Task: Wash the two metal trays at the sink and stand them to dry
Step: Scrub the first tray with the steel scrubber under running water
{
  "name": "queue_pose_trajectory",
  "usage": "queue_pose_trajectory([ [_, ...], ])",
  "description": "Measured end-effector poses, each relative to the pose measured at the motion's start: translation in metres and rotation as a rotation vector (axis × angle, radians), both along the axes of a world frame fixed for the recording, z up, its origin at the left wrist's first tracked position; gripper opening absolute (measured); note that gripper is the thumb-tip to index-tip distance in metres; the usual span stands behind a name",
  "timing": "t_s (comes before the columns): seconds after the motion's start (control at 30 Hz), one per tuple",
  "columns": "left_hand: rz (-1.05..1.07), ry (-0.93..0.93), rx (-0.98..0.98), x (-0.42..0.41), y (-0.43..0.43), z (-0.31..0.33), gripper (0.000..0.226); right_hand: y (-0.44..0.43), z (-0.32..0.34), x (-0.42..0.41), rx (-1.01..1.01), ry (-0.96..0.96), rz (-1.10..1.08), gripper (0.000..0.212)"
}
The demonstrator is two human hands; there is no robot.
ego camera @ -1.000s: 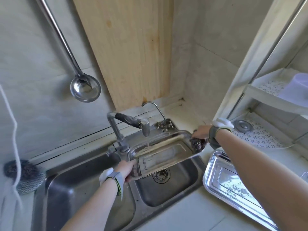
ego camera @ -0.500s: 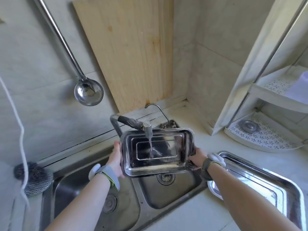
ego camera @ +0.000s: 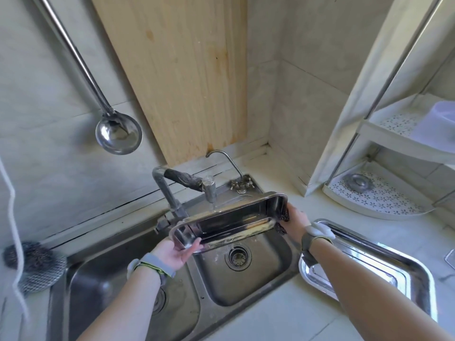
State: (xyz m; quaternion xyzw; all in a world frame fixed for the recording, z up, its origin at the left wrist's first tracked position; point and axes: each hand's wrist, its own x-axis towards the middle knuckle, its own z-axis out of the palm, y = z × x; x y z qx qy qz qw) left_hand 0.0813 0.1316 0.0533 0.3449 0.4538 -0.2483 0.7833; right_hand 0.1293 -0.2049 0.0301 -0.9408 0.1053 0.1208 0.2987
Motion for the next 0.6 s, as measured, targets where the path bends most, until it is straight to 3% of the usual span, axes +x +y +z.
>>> queue_pose_trajectory([
  [0.07,0.106,0.016,0.01,0.002,0.0,0.004,0.034,0.0,0.0,-0.002,0.039,-0.021,0.003,0.024],
  [0.13,0.168,0.015,0.052,0.006,-0.001,0.001,0.038,-0.004,0.0,-0.003,0.099,-0.027,-0.028,0.046],
  [0.23,0.218,-0.022,0.195,0.009,-0.002,-0.008,0.031,-0.02,0.007,-0.002,0.221,-0.028,-0.217,0.066],
  [0.33,0.167,-0.151,0.423,0.01,-0.004,-0.001,0.025,-0.029,0.017,0.002,0.257,-0.103,-0.377,0.053],
  [0.47,0.002,-0.39,0.808,0.003,-0.014,0.007,0.029,-0.004,0.031,0.008,0.323,-0.184,-0.347,0.034],
  [0.6,-0.133,-0.542,1.002,-0.005,-0.04,0.016,0.026,0.058,0.035,0.012,0.312,-0.08,-0.235,0.042],
])
